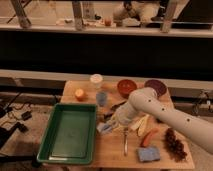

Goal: Place towel in plastic cup

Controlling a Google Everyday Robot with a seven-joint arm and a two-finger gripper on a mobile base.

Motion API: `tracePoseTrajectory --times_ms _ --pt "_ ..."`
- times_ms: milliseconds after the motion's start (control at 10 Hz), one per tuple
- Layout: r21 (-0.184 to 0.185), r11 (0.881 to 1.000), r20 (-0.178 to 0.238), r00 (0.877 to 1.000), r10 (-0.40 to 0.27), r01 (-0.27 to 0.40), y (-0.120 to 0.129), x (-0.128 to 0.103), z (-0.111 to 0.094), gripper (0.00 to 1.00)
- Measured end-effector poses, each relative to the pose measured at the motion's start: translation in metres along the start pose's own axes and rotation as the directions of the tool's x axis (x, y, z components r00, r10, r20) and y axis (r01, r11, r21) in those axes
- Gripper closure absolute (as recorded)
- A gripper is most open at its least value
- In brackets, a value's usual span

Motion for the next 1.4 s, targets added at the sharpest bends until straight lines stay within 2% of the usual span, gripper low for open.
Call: tracePoseTrajectory --times_ms 200,400,1400 --pt "0.014 1.000 0.010 1.000 -0.017 0.017 -0.022 -0.011 -0.002 0.82" --pt "0.018 1.000 0.015 1.000 -0.021 0.021 -0.039 -0.013 -0.005 0.82" --pt "0.021 1.000 0.005 1.000 -0.017 0.017 -0.039 -0.013 -0.004 0.82"
